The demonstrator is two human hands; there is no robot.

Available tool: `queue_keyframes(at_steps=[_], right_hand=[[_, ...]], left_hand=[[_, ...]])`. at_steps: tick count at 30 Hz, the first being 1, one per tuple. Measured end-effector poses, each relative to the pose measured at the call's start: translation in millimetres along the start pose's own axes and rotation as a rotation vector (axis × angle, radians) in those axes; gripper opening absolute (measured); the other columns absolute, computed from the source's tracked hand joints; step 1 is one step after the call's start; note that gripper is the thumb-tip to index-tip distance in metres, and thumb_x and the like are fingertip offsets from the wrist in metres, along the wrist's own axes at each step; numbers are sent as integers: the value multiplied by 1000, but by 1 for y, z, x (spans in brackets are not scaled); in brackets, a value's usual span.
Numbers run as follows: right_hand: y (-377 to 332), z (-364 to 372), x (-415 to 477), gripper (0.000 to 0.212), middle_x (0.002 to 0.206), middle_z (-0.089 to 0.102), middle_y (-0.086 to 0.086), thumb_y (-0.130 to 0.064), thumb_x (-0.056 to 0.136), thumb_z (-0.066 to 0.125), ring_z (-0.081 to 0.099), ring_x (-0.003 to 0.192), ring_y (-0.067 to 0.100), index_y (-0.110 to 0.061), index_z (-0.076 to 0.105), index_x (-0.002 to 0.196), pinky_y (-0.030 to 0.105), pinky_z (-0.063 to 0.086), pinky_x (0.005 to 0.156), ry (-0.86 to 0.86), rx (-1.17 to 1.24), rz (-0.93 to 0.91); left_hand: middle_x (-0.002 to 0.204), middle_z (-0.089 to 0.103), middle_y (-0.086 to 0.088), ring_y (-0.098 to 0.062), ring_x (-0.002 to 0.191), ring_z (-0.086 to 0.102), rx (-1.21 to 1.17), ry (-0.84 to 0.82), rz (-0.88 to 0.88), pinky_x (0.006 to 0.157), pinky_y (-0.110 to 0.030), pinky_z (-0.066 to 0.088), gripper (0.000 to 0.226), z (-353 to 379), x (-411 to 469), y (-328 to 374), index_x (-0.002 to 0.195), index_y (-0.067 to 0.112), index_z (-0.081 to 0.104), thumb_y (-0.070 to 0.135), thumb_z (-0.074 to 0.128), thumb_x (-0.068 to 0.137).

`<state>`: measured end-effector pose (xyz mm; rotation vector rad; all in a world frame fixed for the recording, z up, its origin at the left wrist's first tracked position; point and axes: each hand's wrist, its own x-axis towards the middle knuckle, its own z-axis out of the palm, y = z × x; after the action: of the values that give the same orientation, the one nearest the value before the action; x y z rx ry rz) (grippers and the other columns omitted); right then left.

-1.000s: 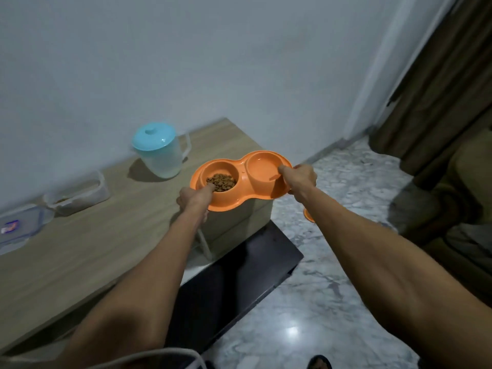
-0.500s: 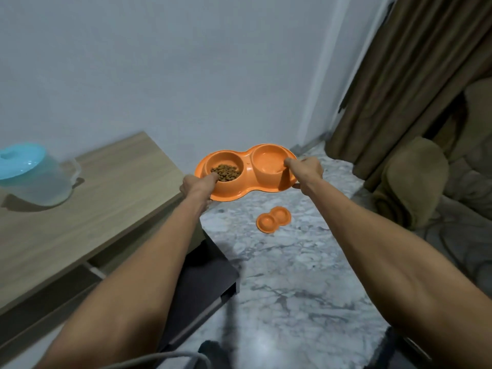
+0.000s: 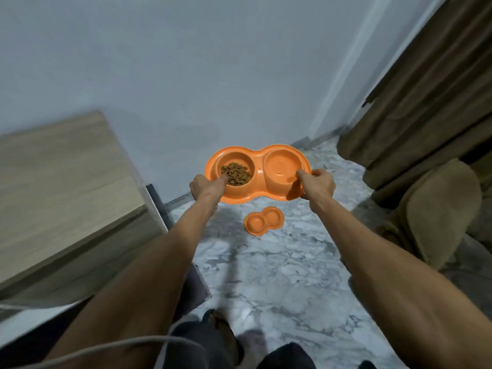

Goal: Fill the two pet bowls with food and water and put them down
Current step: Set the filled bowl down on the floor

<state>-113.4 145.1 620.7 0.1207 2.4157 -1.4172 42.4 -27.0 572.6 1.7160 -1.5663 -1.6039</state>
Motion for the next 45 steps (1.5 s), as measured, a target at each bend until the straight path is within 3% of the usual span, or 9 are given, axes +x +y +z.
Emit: queue_keyframes(at_steps=[7, 15, 20, 23, 28, 32, 36, 38, 45], right_hand=[[51, 75, 87, 39, 84, 57, -7, -36, 68, 73, 66, 93, 29, -22, 59, 102, 51, 58, 84, -114, -105, 32], [183, 196, 207, 56, 99, 61, 2, -28, 74, 78, 62, 92, 25, -8, 61, 123, 49, 55, 89, -260, -196, 7], [297, 278, 275, 63, 109, 66, 9, -32, 72, 79, 64, 101, 29, -7, 60, 126, 45, 53, 93, -332, -252, 1], [369, 321, 303, 53, 91, 62, 3, -28, 77, 77, 59, 92, 24, -3, 62, 122, 35, 49, 87, -373, -263, 16], [473, 383, 327, 75, 107, 67, 11, -46, 60, 68, 64, 101, 30, -8, 62, 124, 42, 54, 89, -439, -332, 45], [533, 413, 340, 31, 84, 64, 10, -30, 73, 72, 61, 77, 26, -9, 64, 94, 42, 53, 73, -466, -357, 52], [569, 432, 346, 15, 68, 54, 8, -17, 77, 70, 51, 62, 21, -7, 60, 78, 33, 41, 57, -489, -347, 58], [578, 438, 347, 15, 65, 53, 7, -16, 77, 69, 48, 58, 20, -9, 57, 75, 31, 39, 55, -495, -347, 69], [593, 450, 353, 11, 77, 65, 10, -18, 79, 68, 61, 70, 24, -9, 62, 84, 38, 49, 64, -534, -400, 83]], left_hand=[[74, 61, -14, -30, 72, 61, -35, 82, -85, 57, -35, 47, 24, 48, 67, -51, 79, 3, 65, 25, 74, 78], [99, 68, -11, -20, 90, 63, -62, 289, -232, 72, -30, 46, 31, 126, 174, -178, 109, 1, 69, 17, 71, 82], [101, 71, -11, -27, 94, 69, -57, 364, -316, 75, -32, 55, 31, 175, 254, -295, 101, 6, 69, 24, 75, 77], [98, 72, -9, -29, 92, 70, -48, 376, -415, 87, -45, 59, 24, 199, 301, -375, 93, 17, 68, 29, 76, 74], [117, 66, -9, -29, 108, 65, -74, 437, -505, 95, -44, 55, 64, 230, 350, -474, 133, 9, 58, 29, 78, 76], [115, 68, -16, -32, 102, 67, -51, 474, -569, 89, -46, 58, 48, 244, 379, -530, 119, 9, 64, 24, 81, 76], [84, 66, -11, -30, 85, 66, -67, 504, -595, 80, -42, 59, 20, 252, 396, -566, 80, 12, 63, 17, 81, 74], [74, 60, -7, -29, 83, 65, -78, 515, -587, 80, -43, 59, 31, 256, 400, -574, 65, 18, 52, 15, 81, 74], [97, 69, -11, -29, 94, 67, -82, 515, -584, 85, -46, 59, 17, 262, 406, -591, 85, 12, 67, 14, 79, 74]])
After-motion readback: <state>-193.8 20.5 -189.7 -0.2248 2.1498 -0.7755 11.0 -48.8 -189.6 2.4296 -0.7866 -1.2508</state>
